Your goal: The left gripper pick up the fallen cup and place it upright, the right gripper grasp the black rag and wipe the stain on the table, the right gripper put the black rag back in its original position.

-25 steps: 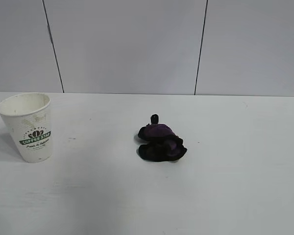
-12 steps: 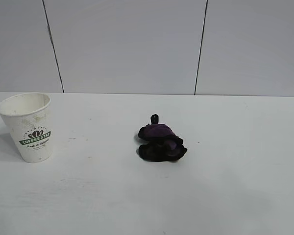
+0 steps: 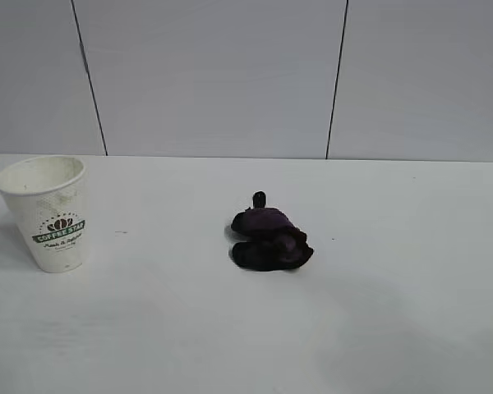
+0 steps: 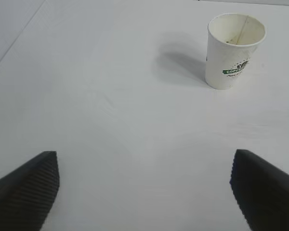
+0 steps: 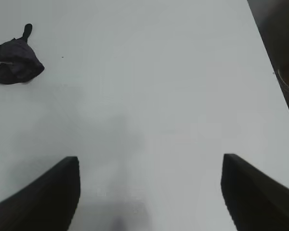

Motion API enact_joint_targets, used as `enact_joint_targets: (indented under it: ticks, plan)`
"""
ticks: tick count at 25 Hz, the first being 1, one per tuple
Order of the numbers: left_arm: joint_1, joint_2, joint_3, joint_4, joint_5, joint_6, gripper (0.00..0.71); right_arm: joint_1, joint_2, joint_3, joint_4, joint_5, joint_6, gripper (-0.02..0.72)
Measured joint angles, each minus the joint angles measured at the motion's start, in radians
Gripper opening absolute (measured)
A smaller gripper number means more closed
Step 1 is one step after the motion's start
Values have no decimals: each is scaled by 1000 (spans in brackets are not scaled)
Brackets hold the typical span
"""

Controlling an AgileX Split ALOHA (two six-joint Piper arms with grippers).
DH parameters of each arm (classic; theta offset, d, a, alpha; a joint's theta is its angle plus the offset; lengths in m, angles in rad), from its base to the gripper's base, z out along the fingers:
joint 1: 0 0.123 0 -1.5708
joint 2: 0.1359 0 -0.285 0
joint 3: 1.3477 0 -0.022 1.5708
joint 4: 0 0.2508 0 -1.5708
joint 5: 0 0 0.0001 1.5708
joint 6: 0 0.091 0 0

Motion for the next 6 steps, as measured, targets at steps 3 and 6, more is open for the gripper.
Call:
enact_joint_targets:
  ticks: [3,6]
  plan:
    - [0,0,0,0,0,0,694,20,0,6,0,-9,2,558]
    - [0,0,0,0,0,0,694,61,0,6,1,-14,3,558]
